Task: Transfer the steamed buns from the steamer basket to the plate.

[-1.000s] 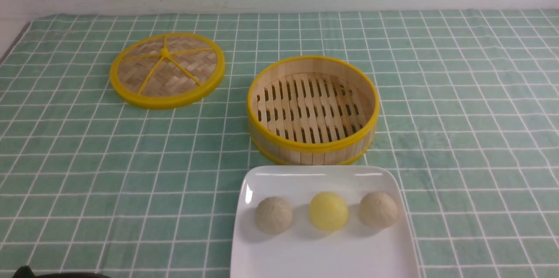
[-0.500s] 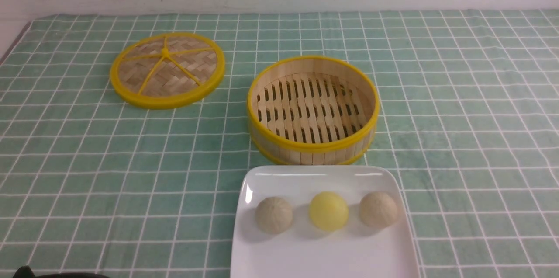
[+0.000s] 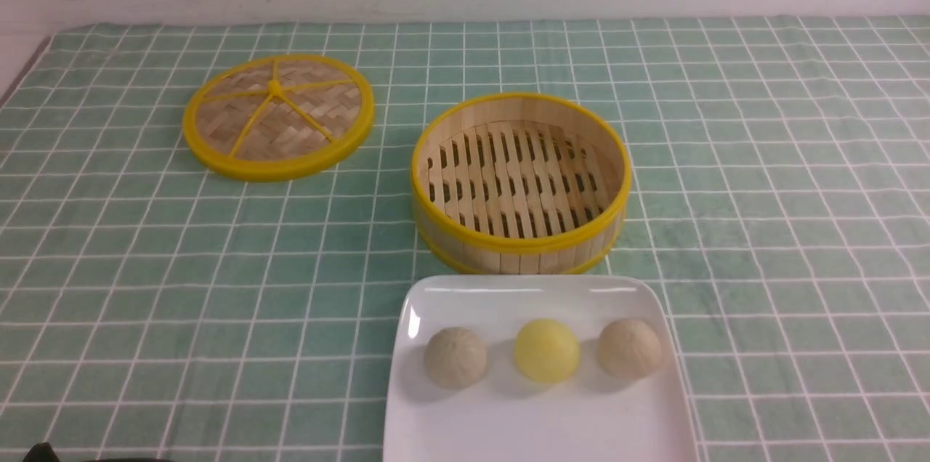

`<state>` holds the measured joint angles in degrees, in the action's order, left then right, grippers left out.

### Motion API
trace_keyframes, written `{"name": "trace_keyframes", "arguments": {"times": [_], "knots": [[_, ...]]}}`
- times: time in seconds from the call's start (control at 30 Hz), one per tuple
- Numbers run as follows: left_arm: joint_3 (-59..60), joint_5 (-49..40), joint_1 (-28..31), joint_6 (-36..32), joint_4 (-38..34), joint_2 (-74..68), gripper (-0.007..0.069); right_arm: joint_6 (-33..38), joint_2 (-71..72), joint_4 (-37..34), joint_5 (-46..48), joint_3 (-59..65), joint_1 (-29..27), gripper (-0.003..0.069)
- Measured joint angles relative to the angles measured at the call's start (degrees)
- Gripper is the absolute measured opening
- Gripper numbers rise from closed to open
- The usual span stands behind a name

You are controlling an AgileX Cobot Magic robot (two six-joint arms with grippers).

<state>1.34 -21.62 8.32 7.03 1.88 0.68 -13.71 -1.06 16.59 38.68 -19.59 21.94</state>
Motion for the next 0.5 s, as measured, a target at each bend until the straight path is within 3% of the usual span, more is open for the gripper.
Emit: {"name": "trace_keyframes", "arguments": {"times": [0.5], "knots": [[0.00, 0.00, 0.00, 0.00, 0.00, 0.00, 0.0526, -2.60, 0.00, 0.06, -3.55, 3.62, 0.00, 0.0240]]}}
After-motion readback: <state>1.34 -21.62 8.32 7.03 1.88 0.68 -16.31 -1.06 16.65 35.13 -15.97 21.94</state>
